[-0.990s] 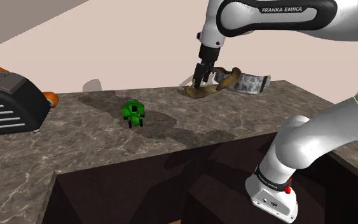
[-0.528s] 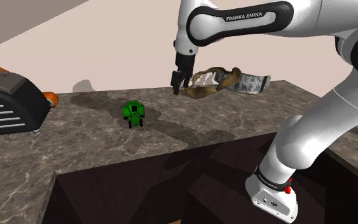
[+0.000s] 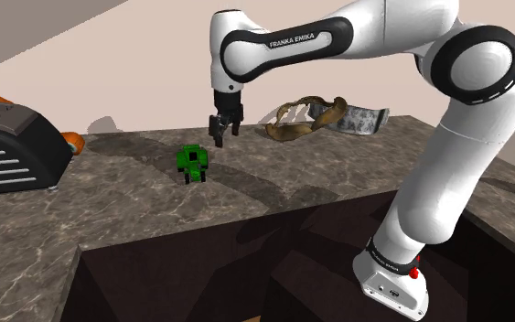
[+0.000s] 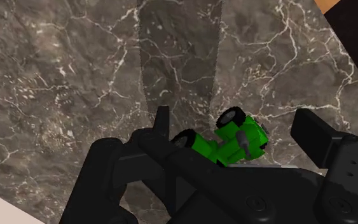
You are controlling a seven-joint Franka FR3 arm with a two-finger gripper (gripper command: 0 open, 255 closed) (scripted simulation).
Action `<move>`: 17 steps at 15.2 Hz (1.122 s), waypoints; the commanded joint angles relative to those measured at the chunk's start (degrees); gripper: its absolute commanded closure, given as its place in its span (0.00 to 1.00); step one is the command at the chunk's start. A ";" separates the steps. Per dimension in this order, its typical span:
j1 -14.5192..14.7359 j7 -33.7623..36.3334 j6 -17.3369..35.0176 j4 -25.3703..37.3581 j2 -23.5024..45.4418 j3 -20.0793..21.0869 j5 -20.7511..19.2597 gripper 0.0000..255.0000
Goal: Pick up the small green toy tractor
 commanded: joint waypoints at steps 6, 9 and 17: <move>3.44 4.11 -2.65 16.72 16.71 1.69 -4.06 0.00; 4.00 4.54 -1.77 17.88 19.07 1.69 -4.62 0.00; 3.97 4.71 2.17 14.89 20.05 1.55 -4.90 1.00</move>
